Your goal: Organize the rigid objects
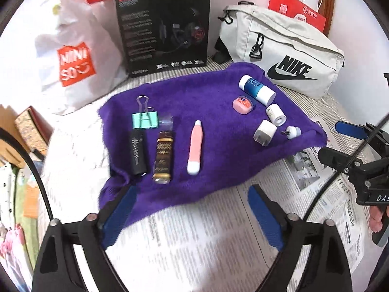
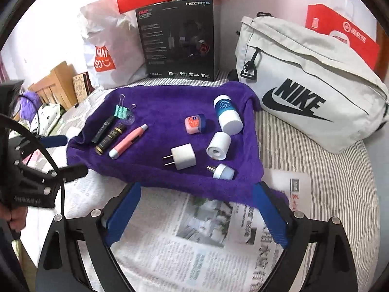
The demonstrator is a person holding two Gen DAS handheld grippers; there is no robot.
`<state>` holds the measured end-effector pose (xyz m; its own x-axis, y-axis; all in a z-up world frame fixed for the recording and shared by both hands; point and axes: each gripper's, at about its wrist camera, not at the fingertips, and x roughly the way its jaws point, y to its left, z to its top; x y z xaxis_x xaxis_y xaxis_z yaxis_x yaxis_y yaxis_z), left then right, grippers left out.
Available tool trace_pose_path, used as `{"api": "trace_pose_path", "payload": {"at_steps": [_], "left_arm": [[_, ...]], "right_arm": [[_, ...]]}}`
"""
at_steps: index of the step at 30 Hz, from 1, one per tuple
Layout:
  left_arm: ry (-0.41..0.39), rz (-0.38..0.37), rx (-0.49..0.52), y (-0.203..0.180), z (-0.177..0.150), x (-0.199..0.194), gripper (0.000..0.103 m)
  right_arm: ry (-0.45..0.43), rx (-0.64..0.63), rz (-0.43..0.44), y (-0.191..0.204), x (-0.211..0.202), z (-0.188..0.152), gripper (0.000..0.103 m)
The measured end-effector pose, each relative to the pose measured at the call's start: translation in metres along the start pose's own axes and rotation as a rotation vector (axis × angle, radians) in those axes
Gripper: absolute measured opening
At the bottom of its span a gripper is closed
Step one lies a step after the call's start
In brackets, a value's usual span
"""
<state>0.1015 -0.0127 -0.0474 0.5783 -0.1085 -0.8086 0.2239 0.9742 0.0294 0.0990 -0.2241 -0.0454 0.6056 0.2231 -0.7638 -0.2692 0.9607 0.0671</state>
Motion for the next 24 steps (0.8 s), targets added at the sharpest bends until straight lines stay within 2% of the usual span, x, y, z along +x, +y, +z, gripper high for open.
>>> {"api": "trace_pose_path", "payload": {"at_steps": [5, 14, 20, 24], "left_arm": [[-0.016, 0.012, -0.052, -0.001, -0.014, -0.027, 0.1], [-0.046, 0.027, -0.097, -0.012, -0.032, -0.055, 0.1], [-0.06, 0.029, -0.149, -0.01, -0.046, -0.073, 0.1], [-0.058, 0.068, -0.149, -0.011, -0.049, -0.077, 0.1]], "right_arm": [[-0.005, 0.042, -0.02, 0.004, -0.016, -0.008, 0.102], [0.037, 0.07, -0.097, 0.007, -0.034, -0.025, 0.103], [0.029, 0.081, -0.133, 0.011, -0.055, -0.042, 0.103], [0.037, 0.085, -0.157, 0.015, -0.063, -0.049, 0.103]]}}
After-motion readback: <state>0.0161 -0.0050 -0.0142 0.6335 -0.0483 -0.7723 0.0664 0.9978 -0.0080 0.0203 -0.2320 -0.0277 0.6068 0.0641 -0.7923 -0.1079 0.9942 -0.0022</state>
